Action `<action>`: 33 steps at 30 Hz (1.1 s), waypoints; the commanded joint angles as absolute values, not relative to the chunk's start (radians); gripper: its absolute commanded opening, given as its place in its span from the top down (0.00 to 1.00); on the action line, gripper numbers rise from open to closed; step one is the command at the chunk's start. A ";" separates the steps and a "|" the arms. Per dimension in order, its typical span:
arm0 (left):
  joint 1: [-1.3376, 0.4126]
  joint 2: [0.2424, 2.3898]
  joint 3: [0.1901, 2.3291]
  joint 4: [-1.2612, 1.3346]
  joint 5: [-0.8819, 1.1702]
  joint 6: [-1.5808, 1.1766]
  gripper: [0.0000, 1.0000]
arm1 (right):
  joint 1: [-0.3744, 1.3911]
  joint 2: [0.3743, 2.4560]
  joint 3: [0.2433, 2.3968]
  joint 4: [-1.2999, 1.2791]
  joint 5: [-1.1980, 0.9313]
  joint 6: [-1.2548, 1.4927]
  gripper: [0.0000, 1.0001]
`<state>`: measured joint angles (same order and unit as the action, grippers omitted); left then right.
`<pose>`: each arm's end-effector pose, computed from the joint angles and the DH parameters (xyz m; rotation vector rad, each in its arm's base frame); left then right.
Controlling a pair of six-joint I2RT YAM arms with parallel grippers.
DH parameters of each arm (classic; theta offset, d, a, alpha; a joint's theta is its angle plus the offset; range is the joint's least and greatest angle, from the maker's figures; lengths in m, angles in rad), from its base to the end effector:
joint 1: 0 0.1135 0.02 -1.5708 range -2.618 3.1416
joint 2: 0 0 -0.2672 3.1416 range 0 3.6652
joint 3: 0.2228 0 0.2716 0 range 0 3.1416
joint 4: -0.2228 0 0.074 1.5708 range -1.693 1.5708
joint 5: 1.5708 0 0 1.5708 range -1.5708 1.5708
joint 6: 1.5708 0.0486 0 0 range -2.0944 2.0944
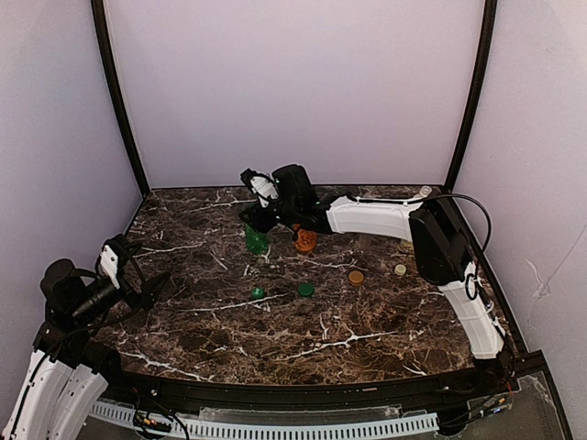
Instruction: Unscrew the bottle caps
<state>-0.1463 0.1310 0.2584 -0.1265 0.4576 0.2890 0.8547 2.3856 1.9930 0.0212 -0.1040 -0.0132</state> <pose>0.1233 -0.0399 0.2417 0.6805 1.4208 -0.2469 0.3875 0.4530 0.2065 -0.9038 1.7815 0.6523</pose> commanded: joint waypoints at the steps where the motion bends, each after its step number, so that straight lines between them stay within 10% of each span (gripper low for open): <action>1: -0.141 0.141 0.242 -0.104 0.486 0.296 0.01 | 0.849 2.351 1.965 -0.004 -0.078 -0.025 0.43; 8: -0.140 0.144 0.244 -0.108 0.498 0.298 0.01 | 0.848 2.320 1.971 -0.005 -0.089 -0.040 0.33; 11: -0.140 0.147 0.242 -0.109 0.499 0.300 0.01 | 0.847 2.292 1.978 -0.005 -0.082 -0.046 0.03; 22: -0.140 0.155 0.239 -0.119 0.477 0.321 0.01 | 0.713 2.089 2.033 -0.261 0.049 -0.026 0.01; 33: -0.118 0.149 0.240 -0.121 0.455 0.334 0.01 | 0.224 1.504 1.407 -0.321 0.137 0.211 0.02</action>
